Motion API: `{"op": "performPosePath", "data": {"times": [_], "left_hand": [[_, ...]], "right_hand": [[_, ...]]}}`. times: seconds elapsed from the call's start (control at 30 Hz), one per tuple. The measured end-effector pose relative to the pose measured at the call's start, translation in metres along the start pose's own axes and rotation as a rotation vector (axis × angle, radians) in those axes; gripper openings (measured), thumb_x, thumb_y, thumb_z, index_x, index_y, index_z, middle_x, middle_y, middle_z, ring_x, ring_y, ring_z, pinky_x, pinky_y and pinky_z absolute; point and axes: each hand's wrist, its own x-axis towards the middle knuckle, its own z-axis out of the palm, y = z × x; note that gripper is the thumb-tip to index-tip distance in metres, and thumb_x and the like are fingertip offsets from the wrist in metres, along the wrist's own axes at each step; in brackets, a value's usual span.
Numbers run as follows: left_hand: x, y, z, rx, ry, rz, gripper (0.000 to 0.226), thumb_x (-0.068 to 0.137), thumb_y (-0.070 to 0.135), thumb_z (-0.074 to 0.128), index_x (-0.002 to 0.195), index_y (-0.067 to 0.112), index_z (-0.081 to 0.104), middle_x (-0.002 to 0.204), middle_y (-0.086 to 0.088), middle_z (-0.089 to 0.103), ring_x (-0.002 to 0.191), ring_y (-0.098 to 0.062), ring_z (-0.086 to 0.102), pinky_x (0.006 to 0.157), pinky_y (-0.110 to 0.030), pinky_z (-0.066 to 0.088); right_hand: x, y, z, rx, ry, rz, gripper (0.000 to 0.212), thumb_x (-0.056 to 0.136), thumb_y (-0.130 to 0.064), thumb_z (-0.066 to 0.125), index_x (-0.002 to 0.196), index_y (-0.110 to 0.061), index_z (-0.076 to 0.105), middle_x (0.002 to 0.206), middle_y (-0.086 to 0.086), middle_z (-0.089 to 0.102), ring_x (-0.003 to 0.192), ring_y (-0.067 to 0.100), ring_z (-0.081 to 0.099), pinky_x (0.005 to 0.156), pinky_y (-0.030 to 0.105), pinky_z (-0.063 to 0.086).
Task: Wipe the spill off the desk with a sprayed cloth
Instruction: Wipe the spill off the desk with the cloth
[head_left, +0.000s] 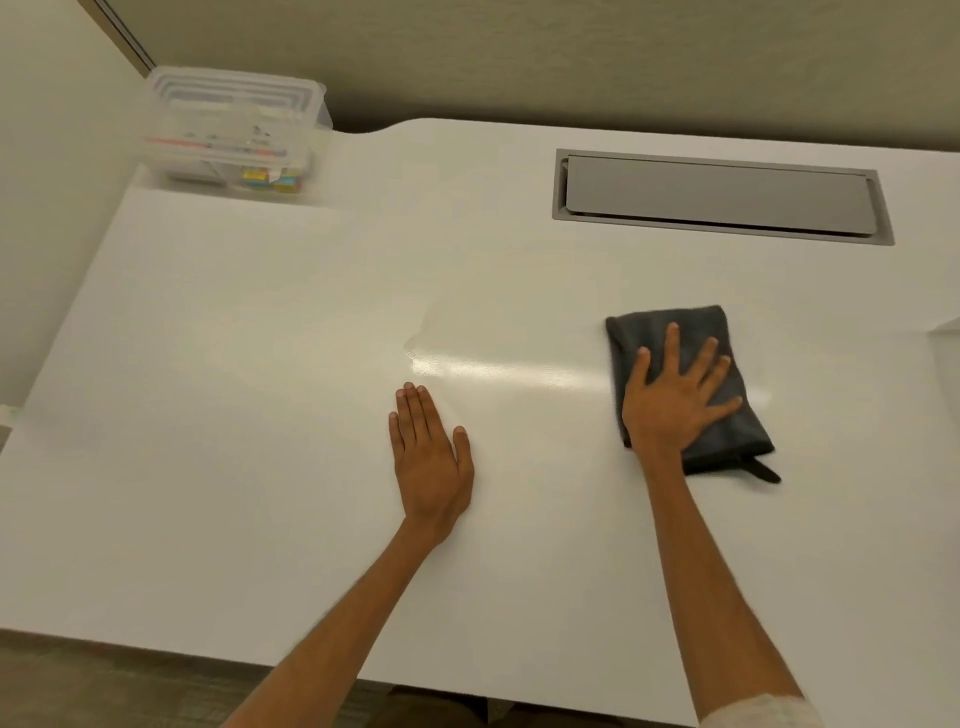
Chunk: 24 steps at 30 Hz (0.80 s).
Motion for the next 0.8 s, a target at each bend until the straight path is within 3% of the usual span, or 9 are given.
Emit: {"op": "performPosePath", "data": {"times": [0.1, 0.27, 0.4, 0.53, 0.6, 0.8], "left_hand": [[0.001, 0.000, 0.001, -0.008, 0.005, -0.007, 0.067, 0.101, 0.035, 0.025, 0.153, 0.002, 0.000, 0.164, -0.016, 0.002, 0.152, -0.022, -0.004, 0.125, -0.041, 0.005], [0.000, 0.000, -0.001, -0.073, -0.003, -0.013, 0.066, 0.101, 0.033, 0.025, 0.154, 0.003, 0.001, 0.164, -0.013, 0.003, 0.152, -0.021, -0.002, 0.125, -0.039, 0.004], [0.001, -0.001, -0.005, -0.126, -0.019, -0.012, 0.063, 0.100, 0.029, 0.025, 0.154, 0.005, 0.002, 0.164, -0.011, 0.003, 0.152, -0.019, -0.002, 0.125, -0.038, 0.005], [0.000, -0.007, -0.008, -0.140, -0.025, 0.029, 0.062, 0.100, 0.027, 0.025, 0.154, 0.004, 0.004, 0.164, -0.011, 0.006, 0.152, -0.019, 0.000, 0.125, -0.037, 0.005], [0.000, -0.011, -0.009, -0.125, -0.025, 0.059, 0.062, 0.100, 0.025, 0.027, 0.154, 0.004, 0.005, 0.164, -0.011, 0.005, 0.152, -0.018, 0.000, 0.125, -0.037, 0.007], [0.000, -0.012, -0.006, -0.094, 0.003, 0.060, 0.062, 0.100, 0.024, 0.030, 0.154, 0.005, 0.007, 0.164, -0.011, 0.008, 0.152, -0.017, 0.000, 0.125, -0.037, 0.009]], "right_hand": [[-0.041, -0.013, 0.005, 0.031, 0.027, 0.034, 0.057, 0.098, -0.057, 0.024, 0.151, -0.042, 0.011, 0.162, 0.010, 0.011, 0.148, 0.034, 0.012, 0.108, 0.073, 0.012], [-0.110, -0.073, 0.026, 0.007, -0.065, -0.256, 0.061, 0.097, -0.059, 0.024, 0.152, -0.040, 0.005, 0.163, 0.008, 0.008, 0.149, 0.032, 0.007, 0.111, 0.070, 0.005], [-0.099, -0.124, 0.029, 0.007, -0.153, -0.466, 0.060, 0.097, -0.059, 0.020, 0.151, -0.040, 0.007, 0.163, 0.007, 0.007, 0.150, 0.031, 0.004, 0.111, 0.070, 0.005], [-0.052, -0.131, 0.025, -0.020, -0.194, -0.613, 0.058, 0.095, -0.063, 0.020, 0.149, -0.044, 0.014, 0.162, 0.004, 0.014, 0.149, 0.029, 0.009, 0.112, 0.069, 0.005], [-0.024, -0.119, 0.021, -0.013, -0.171, -0.532, 0.059, 0.094, -0.065, 0.018, 0.149, -0.045, 0.015, 0.162, 0.004, 0.014, 0.149, 0.029, 0.009, 0.113, 0.069, 0.003], [0.009, -0.021, 0.000, 0.027, -0.007, -0.018, 0.059, 0.094, -0.064, 0.017, 0.149, -0.043, 0.014, 0.162, 0.009, 0.013, 0.149, 0.033, 0.010, 0.109, 0.073, 0.009]]}}
